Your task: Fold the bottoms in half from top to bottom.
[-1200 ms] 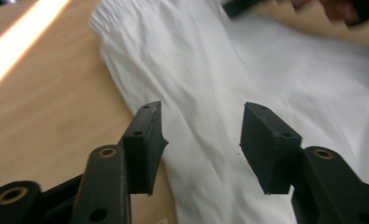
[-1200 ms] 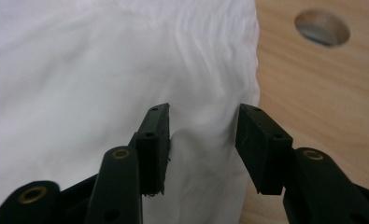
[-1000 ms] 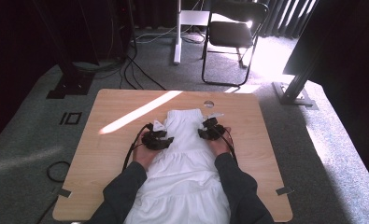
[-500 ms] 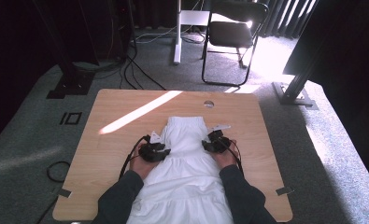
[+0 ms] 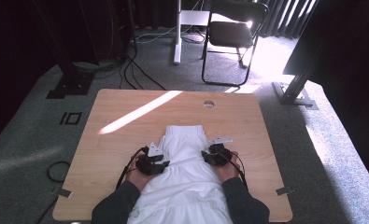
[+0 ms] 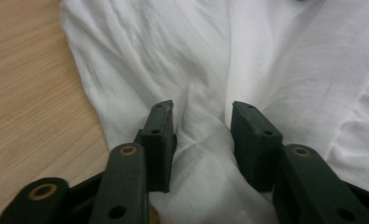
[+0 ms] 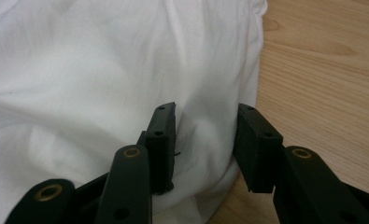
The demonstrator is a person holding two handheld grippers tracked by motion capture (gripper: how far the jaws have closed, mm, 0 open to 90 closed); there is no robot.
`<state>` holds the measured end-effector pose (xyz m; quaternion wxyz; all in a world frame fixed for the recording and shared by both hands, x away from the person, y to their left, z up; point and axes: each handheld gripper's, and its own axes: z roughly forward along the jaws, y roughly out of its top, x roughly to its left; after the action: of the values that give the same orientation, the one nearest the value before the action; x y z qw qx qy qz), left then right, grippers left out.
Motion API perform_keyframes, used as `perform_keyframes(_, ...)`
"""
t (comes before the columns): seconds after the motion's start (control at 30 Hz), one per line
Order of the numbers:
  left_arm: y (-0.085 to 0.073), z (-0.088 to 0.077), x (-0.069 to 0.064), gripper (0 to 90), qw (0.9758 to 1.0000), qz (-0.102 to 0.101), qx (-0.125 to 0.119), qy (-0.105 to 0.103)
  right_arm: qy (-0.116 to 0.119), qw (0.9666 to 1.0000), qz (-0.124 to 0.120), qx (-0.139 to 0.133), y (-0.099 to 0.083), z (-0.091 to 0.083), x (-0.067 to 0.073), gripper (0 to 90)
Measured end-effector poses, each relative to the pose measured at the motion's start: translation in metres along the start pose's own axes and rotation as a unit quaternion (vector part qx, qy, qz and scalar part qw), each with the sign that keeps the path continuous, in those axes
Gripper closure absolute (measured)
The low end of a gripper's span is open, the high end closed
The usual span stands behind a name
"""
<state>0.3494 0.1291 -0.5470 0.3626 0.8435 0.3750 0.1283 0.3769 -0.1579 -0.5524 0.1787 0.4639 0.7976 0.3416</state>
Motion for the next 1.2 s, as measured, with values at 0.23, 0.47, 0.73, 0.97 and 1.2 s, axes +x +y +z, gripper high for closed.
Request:
perform_keyframes(0.23, 0.036, -0.007, 0.028, 37.8, 0.9976, -0.037, -0.053, 0.024, 0.001, 1.0000, 0.000, -0.001, 0.000, 0.000, -0.001, 61.0)
perform_keyframes(0.47, 0.059, 0.038, 0.040, 25.9, 0.9978, -0.027, -0.028, 0.054, 0.004, 1.0000, 0.003, -0.006, -0.001, 0.000, -0.002, 61.9)
perform_keyframes(0.73, 0.048, 0.052, 0.048, 37.6, 0.9976, -0.040, -0.019, 0.052, 0.007, 0.9990, 0.043, 0.002, -0.001, -0.005, -0.023, 65.9)
perform_keyframes(0.97, 0.048, 0.051, 0.049, 43.9, 0.9975, -0.041, -0.020, 0.053, 0.024, 0.9962, 0.076, -0.035, 0.013, -0.013, -0.038, 52.8)
perform_keyframes(1.2, 0.049, 0.054, 0.044, 43.9, 0.9978, -0.028, -0.020, 0.057, 0.031, 0.9990, 0.028, -0.013, 0.044, 0.020, -0.032, 35.2)
